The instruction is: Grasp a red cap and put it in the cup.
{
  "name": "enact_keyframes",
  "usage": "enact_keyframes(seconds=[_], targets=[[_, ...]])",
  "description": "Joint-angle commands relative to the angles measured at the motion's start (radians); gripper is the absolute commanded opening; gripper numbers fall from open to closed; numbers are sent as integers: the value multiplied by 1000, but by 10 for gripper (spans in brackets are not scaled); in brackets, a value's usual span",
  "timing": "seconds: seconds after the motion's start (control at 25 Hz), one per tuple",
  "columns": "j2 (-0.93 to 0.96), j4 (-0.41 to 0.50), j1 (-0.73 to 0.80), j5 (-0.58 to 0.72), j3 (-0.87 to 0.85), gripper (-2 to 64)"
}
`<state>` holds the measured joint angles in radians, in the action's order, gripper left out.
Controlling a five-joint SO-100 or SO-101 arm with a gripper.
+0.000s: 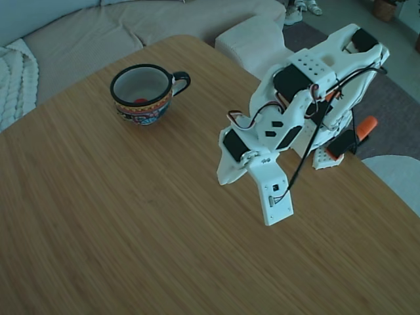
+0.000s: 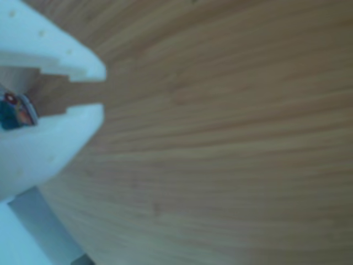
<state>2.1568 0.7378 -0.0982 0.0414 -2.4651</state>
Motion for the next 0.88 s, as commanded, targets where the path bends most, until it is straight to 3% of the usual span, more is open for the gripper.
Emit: enact_keyframes(seconds=[0.0, 0.44, 0.84], targets=[[31, -11, -3, -3, -8, 9], [40, -11, -3, -3, -17, 9], [287, 60, -8, -3, -101, 9]])
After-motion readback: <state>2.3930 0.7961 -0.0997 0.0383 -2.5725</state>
